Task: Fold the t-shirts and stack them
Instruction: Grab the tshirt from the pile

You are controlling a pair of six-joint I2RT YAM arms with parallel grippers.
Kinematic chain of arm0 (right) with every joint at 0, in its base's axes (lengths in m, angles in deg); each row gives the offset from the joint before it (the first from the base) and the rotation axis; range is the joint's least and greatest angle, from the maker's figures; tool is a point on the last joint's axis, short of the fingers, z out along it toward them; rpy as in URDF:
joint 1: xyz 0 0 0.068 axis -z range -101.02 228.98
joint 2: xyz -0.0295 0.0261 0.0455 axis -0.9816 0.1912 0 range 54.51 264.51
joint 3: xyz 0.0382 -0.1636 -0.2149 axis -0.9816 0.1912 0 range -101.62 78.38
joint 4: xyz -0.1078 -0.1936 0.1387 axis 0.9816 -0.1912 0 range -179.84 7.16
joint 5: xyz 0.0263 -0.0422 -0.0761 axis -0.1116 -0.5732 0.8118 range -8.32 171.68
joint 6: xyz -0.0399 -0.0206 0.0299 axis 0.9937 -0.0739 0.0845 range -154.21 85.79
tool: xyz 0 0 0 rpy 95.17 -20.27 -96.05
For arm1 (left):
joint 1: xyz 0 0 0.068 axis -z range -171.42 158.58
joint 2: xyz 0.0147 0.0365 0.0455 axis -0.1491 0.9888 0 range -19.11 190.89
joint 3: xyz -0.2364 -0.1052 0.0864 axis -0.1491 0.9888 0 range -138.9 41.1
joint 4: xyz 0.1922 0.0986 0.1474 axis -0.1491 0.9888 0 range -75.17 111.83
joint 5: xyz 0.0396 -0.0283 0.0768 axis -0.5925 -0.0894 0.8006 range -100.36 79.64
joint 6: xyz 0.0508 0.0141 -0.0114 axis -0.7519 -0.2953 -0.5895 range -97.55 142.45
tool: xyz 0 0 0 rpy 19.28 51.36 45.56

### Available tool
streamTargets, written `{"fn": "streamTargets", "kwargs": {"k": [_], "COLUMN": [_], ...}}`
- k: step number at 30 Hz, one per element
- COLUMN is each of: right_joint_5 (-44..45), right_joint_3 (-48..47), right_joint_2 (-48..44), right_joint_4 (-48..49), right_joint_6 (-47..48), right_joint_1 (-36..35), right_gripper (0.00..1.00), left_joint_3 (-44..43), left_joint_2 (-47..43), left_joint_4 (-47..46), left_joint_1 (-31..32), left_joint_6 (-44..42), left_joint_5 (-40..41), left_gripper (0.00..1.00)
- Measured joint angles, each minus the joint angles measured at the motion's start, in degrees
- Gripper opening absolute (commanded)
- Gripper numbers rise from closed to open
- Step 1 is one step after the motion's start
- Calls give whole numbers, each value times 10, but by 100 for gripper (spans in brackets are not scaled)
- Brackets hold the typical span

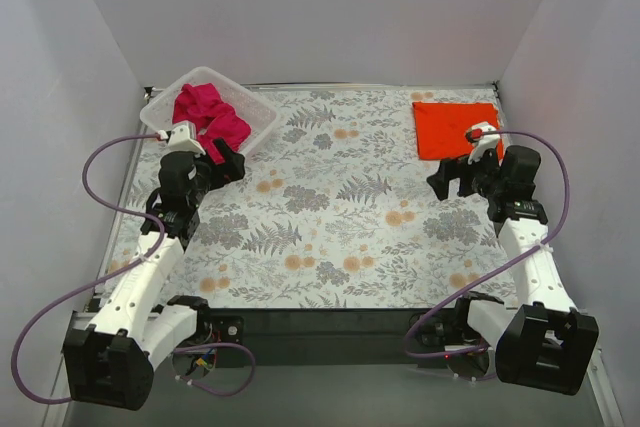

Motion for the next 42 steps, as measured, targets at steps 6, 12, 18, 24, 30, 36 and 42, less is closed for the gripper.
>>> {"fn": "streamTargets", "kwargs": {"k": [6, 12, 18, 24, 30, 36, 42], "right_joint_5": [-264, -326, -327, -325, -323, -318, -313], "right_joint_3": [-12, -3, 4, 4, 4, 4, 4], "right_joint_2": [25, 23, 21, 20, 21, 23, 23], "right_joint_4": [-58, -72, -79, -81, -83, -84, -84], "right_joint_6": [136, 180, 185, 184, 184, 182, 182], "right_joint_1": [-5, -5, -5, -3, -1, -1, 3], "right_gripper": [98, 97, 96, 96, 95, 96, 95], "left_joint_3": [-18, -100, -290, -493, -584, -625, -650], "left_joint_2": [69, 178, 373, 579, 693, 737, 769], "left_joint_4": [3, 8, 24, 95, 154, 178, 185], "left_joint_1": [0, -26, -83, -104, -108, -108, -108], "left_joint_6": [5, 33, 89, 117, 108, 81, 53], "left_joint_5": [-10, -63, -101, -35, 38, 61, 44], "left_gripper": [89, 87, 76, 76, 76, 59, 0]}}
